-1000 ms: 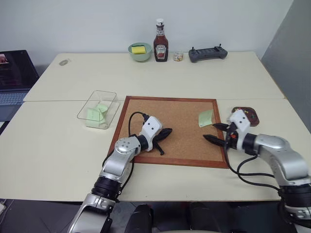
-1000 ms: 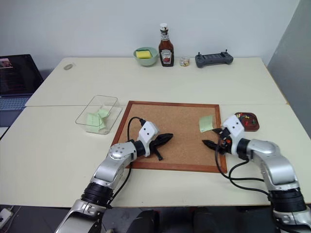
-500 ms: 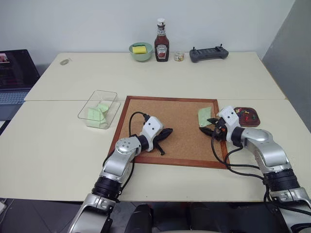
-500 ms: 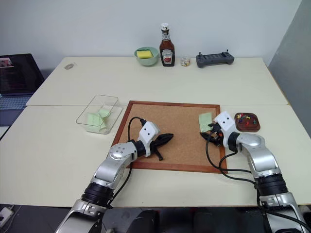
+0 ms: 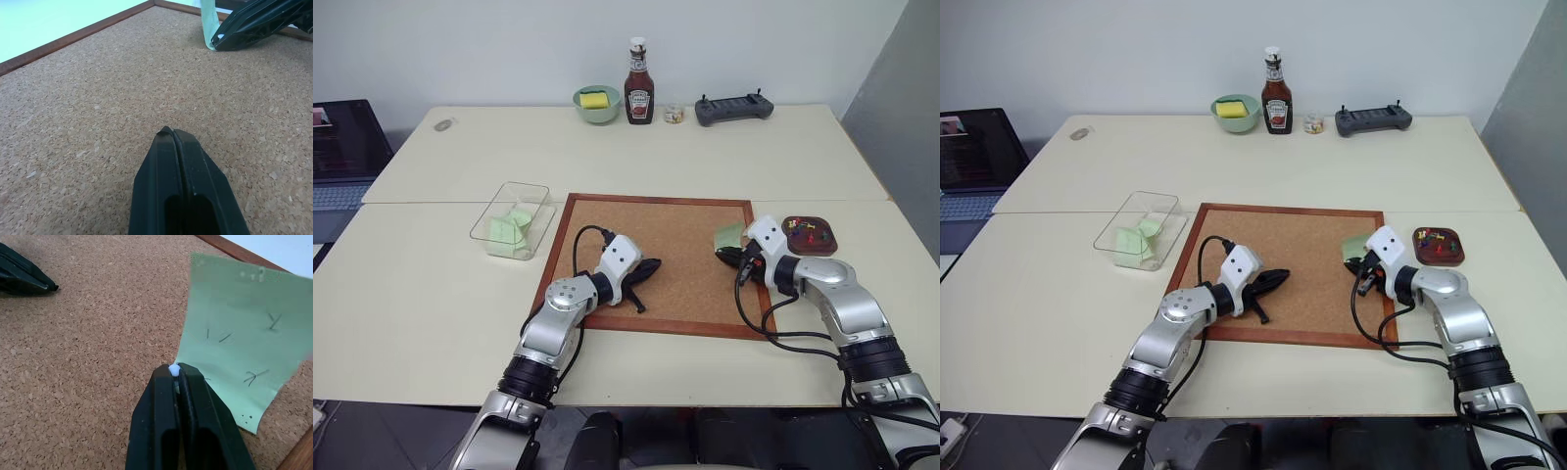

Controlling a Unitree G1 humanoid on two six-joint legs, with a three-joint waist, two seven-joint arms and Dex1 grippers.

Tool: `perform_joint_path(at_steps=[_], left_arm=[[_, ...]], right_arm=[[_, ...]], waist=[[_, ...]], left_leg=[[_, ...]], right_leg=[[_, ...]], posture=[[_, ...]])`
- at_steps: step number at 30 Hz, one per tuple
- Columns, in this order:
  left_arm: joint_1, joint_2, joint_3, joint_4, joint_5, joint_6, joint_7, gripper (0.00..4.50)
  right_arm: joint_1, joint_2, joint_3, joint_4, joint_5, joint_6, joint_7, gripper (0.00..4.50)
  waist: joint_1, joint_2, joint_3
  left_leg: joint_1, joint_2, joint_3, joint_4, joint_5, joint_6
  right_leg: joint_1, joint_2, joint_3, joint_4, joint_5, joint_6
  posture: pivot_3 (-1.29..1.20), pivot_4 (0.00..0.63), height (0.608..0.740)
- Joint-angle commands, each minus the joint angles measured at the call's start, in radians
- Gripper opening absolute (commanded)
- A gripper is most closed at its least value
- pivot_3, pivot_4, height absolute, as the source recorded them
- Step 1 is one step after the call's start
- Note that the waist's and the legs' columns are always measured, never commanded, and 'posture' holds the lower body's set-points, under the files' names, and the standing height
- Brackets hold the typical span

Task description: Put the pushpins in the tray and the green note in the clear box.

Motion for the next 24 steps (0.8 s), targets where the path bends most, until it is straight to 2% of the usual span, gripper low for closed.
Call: perform_joint_path(at_steps=[1,14,17,24], left_arm=[[0.046,0.002,-0.041,0.036,0.023,0.038,-0.006,0.00],[0.039,-0.007,-0.035,0.045,0.012,0.048,-0.008,0.00],[0.030,-0.018,-0.003,0.018,-0.032,0.085,-0.014,0.53],[0.013,0.004,0.061,-0.172,-0.172,0.235,-0.083,1.85]], right_arm=[[-0.025,-0.021,-0.046,-0.054,0.025,-0.004,0.015,0.03],[-0.027,-0.072,-0.060,-0.175,0.065,0.016,0.081,0.03],[-0.023,-0.081,-0.035,-0.198,0.047,0.001,0.098,0.00],[-0.020,-0.087,0.027,-0.213,-0.014,-0.063,0.114,0.00]], waist=[[0.000,0.000,0.000],[0.000,0.000,0.000],[0.001,0.000,0.000],[-0.001,-0.002,0.001]], left_leg=[[0.000,0.000,0.000,0.000,0.000,0.000],[0.000,0.000,0.000,0.000,0.000,0.000],[0.000,0.000,0.000,0.000,0.000,0.000],[-0.002,0.000,0.000,0.000,0.000,0.000]], right_leg=[[0.000,0.000,0.000,0.000,0.000,0.000],[0.000,0.000,0.000,0.000,0.000,0.000],[0.000,0.000,0.000,-0.001,0.000,0.000],[-0.003,0.000,0.000,0.000,0.000,0.000]], posture=[[0.00,0.150,0.740],[0.00,0.150,0.740],[0.00,0.150,0.740],[0.00,0.150,0.740]])
